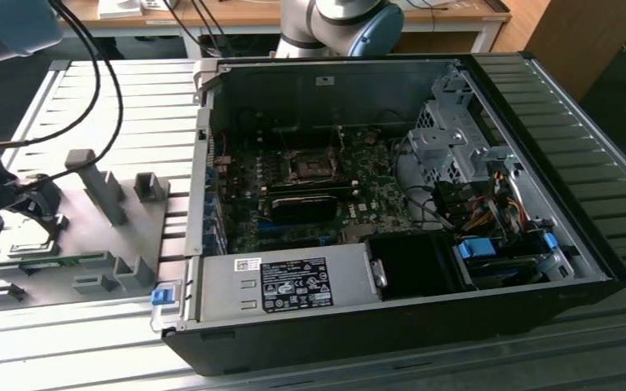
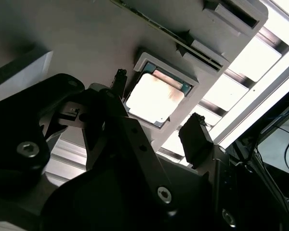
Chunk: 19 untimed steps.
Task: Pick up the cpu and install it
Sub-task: 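Pick up the cpu and move it towards the insertion slot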
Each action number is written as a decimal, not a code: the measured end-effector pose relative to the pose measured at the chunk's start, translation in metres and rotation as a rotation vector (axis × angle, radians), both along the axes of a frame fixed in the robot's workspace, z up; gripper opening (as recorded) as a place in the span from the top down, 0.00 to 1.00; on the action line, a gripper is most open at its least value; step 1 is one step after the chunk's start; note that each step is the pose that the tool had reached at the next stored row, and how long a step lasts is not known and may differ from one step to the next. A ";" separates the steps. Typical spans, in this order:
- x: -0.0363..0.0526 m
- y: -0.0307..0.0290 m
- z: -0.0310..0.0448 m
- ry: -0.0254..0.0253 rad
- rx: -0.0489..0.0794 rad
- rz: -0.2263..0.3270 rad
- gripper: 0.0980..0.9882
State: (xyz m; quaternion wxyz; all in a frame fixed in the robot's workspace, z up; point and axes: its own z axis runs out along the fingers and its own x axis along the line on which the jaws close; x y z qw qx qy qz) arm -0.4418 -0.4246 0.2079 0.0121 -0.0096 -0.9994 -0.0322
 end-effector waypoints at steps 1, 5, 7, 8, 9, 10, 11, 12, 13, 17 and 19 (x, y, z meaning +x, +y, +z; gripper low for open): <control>0.0000 0.0000 -0.0007 0.0000 0.000 0.000 0.30; -0.0002 0.0000 -0.0036 0.0002 0.000 0.000 0.30; -0.0001 0.0000 -0.0044 0.0002 0.000 0.000 0.30; -0.0001 0.0001 -0.0048 0.0001 0.000 0.000 0.30; -0.0001 0.0000 -0.0052 0.0001 0.000 0.000 0.30; -0.0001 0.0000 -0.0056 0.0001 0.000 0.000 0.30; -0.0001 0.0000 -0.0060 0.0001 0.000 0.000 0.30; -0.0001 0.0000 -0.0062 0.0001 0.000 0.000 0.30; -0.0001 0.0000 -0.0066 0.0001 0.000 0.000 0.30; -0.0001 0.0000 -0.0083 0.0001 0.000 0.000 0.30; -0.0001 0.0000 -0.0091 0.0001 0.000 0.000 0.30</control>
